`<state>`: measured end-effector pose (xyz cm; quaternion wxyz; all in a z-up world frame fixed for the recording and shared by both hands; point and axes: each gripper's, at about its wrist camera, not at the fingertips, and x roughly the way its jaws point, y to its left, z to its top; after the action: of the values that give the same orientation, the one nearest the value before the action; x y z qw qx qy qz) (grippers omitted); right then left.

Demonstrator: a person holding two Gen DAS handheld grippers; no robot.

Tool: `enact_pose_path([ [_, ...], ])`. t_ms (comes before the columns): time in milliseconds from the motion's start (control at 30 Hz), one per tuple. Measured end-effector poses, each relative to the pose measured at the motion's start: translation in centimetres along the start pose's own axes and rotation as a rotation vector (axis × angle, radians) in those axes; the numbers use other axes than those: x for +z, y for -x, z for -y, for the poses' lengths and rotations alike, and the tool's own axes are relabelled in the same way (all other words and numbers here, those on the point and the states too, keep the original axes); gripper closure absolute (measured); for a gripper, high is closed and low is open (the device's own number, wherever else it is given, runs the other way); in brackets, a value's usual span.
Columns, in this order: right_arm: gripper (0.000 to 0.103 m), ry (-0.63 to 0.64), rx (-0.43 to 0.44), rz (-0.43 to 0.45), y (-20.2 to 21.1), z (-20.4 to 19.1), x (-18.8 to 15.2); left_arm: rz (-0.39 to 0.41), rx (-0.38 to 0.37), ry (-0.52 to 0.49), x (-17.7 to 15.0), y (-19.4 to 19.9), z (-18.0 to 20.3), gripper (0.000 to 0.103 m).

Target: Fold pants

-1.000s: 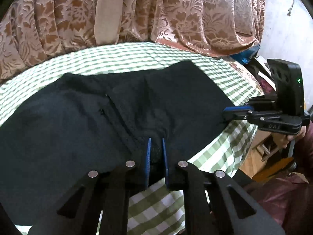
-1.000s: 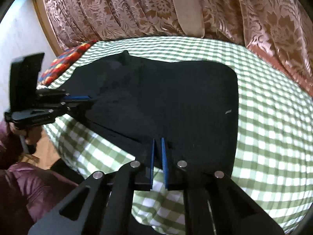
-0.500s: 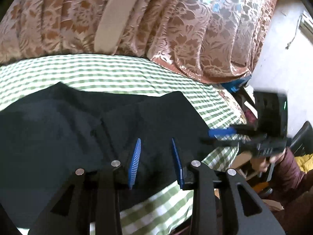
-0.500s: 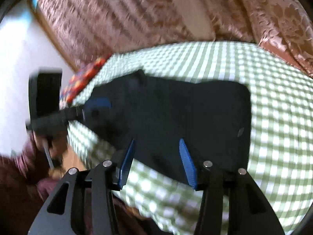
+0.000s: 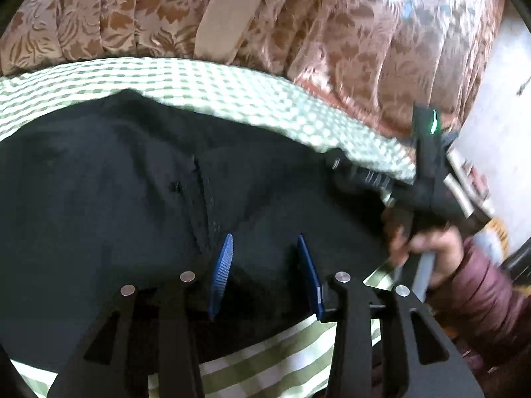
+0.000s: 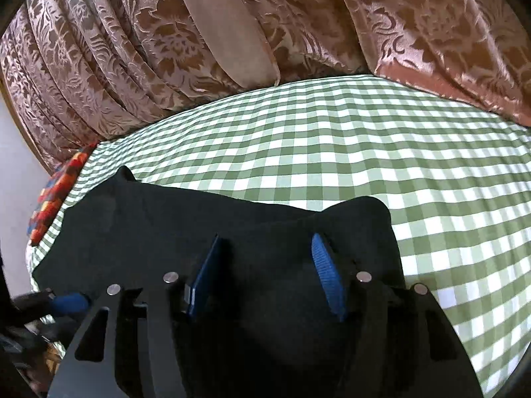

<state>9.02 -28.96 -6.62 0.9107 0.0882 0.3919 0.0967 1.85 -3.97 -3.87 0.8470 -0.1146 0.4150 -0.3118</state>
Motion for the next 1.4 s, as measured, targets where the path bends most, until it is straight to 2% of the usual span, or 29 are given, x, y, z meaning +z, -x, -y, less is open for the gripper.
enact_pose_path([
  [67,0.045,-0.001,0.002,0.006,0.0,0.1,-0.1,0.042,-0.032,0.010,1.5,0.4,0.1,0.063],
  [100,0.045,-0.002,0.003,0.009,0.2,0.1,-0.3,0.050,-0.018,0.008,2.0,0.2,0.2,0.063],
  [167,0.045,-0.005,0.005,0.016,0.3,0.1,-0.3,0.045,0.066,0.014,3.3,-1.0,-0.1,0.063],
  [233,0.045,-0.008,0.010,0.028,0.4,0.2,-0.6,-0.027,0.160,0.035,3.3,-3.0,-1.3,0.063],
  [267,0.045,-0.007,0.011,0.032,0.3,0.2,-0.6,-0.058,0.175,0.040,2.9,-3.8,-1.8,0.063],
  [333,0.044,-0.004,0.006,0.035,0.1,0.0,-0.5,-0.028,0.188,0.015,2.3,-3.5,-1.6,0.063],
  [467,0.043,0.001,-0.001,0.037,0.1,-0.2,-0.5,0.031,0.207,0.036,2.4,-0.9,-1.4,0.062],
  [500,0.043,0.002,0.000,0.038,0.2,-0.2,-0.5,0.047,0.224,0.036,2.5,-0.3,-1.4,0.056],
  [600,0.043,0.002,-0.006,0.037,0.2,-0.3,-0.6,0.103,0.298,0.059,2.6,2.2,-1.8,0.054],
  [667,0.042,0.005,-0.010,0.035,0.1,-0.3,-0.6,0.129,0.354,0.090,2.6,3.9,-2.5,0.043],
  [733,0.042,0.011,-0.026,0.026,0.1,-0.6,-0.6,0.146,0.384,0.116,2.3,5.1,-3.0,0.043],
  [833,0.033,0.031,-0.057,-0.001,0.3,-1.5,-0.2,0.157,0.449,0.143,1.9,6.6,-3.9,0.040],
  [867,0.027,0.031,-0.063,-0.005,0.5,-1.8,-0.1,0.162,0.460,0.151,1.7,7.1,-4.2,0.034],
  [900,0.023,0.029,-0.071,-0.004,0.7,-2.2,0.0,0.171,0.467,0.164,1.5,7.6,-4.7,0.033],
  [1033,0.023,0.040,-0.028,0.023,2.6,-4.3,0.3,0.187,0.502,0.200,0.8,9.1,-5.8,0.033],
  [1133,0.023,0.090,0.081,-0.002,3.3,-6.5,0.0,0.195,0.526,0.226,0.4,9.8,-6.8,0.030],
  [1200,0.020,0.131,0.110,-0.025,3.1,-7.9,-0.5,0.200,0.537,0.239,0.1,10.2,-7.3,0.028],
  [1300,0.013,0.121,0.111,-0.119,0.5,-8.6,-2.0,0.199,0.546,0.274,-0.4,10.6,-8.2,0.028],
  [1333,0.013,0.140,0.074,-0.159,-0.8,-8.8,-2.8,0.197,0.544,0.283,-0.5,10.7,-8.4,0.027],
  [1400,0.011,0.197,0.041,-0.130,-1.0,-9.5,-3.5,0.194,0.541,0.302,-0.8,10.9,-8.8,0.028],
])
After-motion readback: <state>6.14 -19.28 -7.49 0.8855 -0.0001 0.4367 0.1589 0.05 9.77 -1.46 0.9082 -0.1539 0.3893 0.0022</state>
